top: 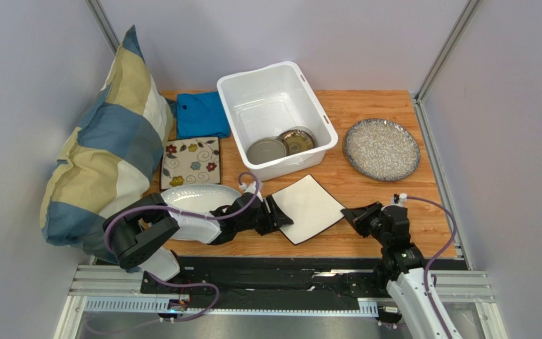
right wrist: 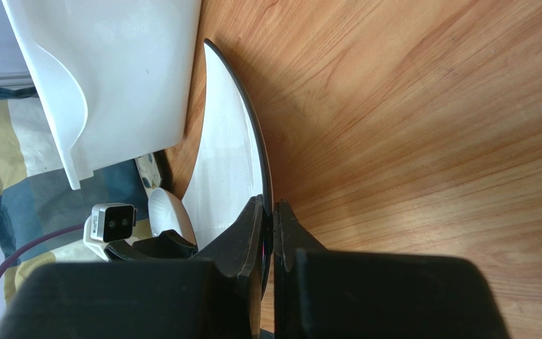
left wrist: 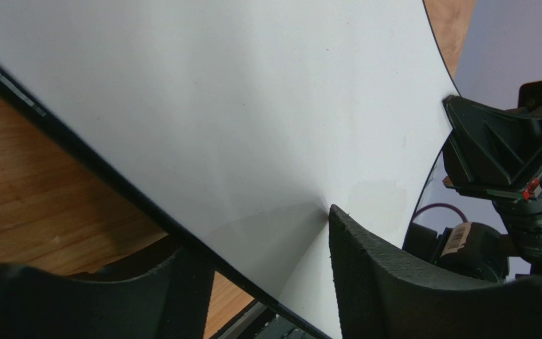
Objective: Place the plates into the plastic bin on the countertop
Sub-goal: Pick up the plate from the corner of the board.
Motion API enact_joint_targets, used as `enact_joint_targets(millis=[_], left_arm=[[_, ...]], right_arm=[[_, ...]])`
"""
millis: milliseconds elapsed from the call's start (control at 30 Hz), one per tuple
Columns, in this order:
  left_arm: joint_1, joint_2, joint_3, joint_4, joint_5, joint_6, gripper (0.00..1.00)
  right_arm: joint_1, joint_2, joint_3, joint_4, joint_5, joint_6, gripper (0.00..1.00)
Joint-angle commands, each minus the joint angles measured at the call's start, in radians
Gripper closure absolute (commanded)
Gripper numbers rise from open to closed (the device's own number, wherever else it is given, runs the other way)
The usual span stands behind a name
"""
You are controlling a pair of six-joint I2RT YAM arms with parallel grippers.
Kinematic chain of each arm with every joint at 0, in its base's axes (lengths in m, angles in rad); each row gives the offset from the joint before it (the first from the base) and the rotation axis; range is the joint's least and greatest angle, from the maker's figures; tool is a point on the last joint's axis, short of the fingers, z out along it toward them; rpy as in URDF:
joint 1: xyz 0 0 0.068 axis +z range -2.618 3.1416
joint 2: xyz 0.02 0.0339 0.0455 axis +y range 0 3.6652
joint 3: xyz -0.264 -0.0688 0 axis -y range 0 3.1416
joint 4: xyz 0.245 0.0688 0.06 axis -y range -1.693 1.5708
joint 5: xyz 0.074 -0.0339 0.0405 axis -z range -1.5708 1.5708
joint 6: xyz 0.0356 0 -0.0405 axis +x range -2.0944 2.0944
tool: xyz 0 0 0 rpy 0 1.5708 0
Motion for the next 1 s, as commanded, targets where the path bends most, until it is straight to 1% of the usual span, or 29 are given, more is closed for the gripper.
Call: enact_joint_targets(millis=[0, 67, 167, 200, 267, 300, 367, 400, 600, 667, 700, 733, 767, 833, 867, 933, 967], left_arm=[[-0.012, -0.071, -0.003, 0.074, -0.059, -0.014, 0.44], [-0.013, -0.078, 0.006, 0.077, -0.059, -0.013, 0.48], [-0.015, -0.089, 0.012, 0.092, -0.062, -0.019, 0.57], [-0.015, -0.092, 0.014, 0.097, -0.064, -0.022, 0.62], [-0.015, -0.104, 0.012, 0.106, -0.065, -0.034, 0.69], [-0.015, -0.109, 0.012, 0.108, -0.067, -0.039, 0.76], [-0.015, -0.126, 0.008, 0.115, -0.070, -0.046, 0.81], [-0.016, -0.130, 0.003, 0.117, -0.073, -0.049, 0.86], [-0.015, -0.134, 0.004, 0.123, -0.073, -0.051, 1.00], [-0.015, -0.114, 0.006, 0.132, -0.055, -0.054, 1.00], [-0.015, -0.104, 0.008, 0.140, -0.047, -0.056, 0.99], [-0.015, -0.088, 0.008, 0.143, -0.036, -0.068, 0.95], [-0.016, -0.078, 0.006, 0.146, -0.016, -0.075, 0.86], [-0.015, -0.049, 0.001, 0.173, 0.001, -0.095, 0.75], [-0.015, -0.042, 0.000, 0.183, 0.010, -0.105, 0.63], [-0.015, -0.023, -0.009, 0.221, 0.014, -0.115, 0.52], [-0.015, -0.017, -0.011, 0.235, 0.013, -0.117, 0.43]], right_arm=[[0.034, -0.016, -0.044, -0.040, -0.026, 0.056, 1.00], [0.053, -0.010, -0.041, -0.034, -0.022, 0.062, 1.00], [0.077, 0.003, -0.033, -0.032, -0.011, 0.062, 1.00], [0.083, 0.004, -0.030, -0.034, -0.009, 0.061, 1.00], [0.097, 0.013, -0.030, -0.031, -0.008, 0.059, 1.00], [0.100, 0.017, -0.029, -0.031, -0.009, 0.053, 1.00], [0.105, 0.027, -0.029, -0.031, -0.008, 0.047, 1.00], [0.105, 0.029, -0.035, -0.031, -0.003, 0.039, 1.00], [0.106, 0.029, -0.078, 0.026, -0.008, 0.056, 1.00], [0.105, 0.017, -0.081, 0.011, -0.002, 0.065, 1.00], [0.106, 0.010, -0.081, 0.006, 0.001, 0.073, 1.00], [0.108, -0.009, -0.078, 0.000, 0.004, 0.091, 1.00], [0.107, -0.023, -0.075, -0.014, 0.009, 0.105, 1.00], [0.108, -0.058, -0.073, -0.018, 0.011, 0.130, 1.00], [0.110, -0.069, -0.069, -0.026, 0.012, 0.152, 1.00], [0.116, -0.097, -0.060, -0.043, 0.012, 0.169, 1.00], [0.119, -0.103, -0.052, -0.058, 0.011, 0.180, 1.00]])
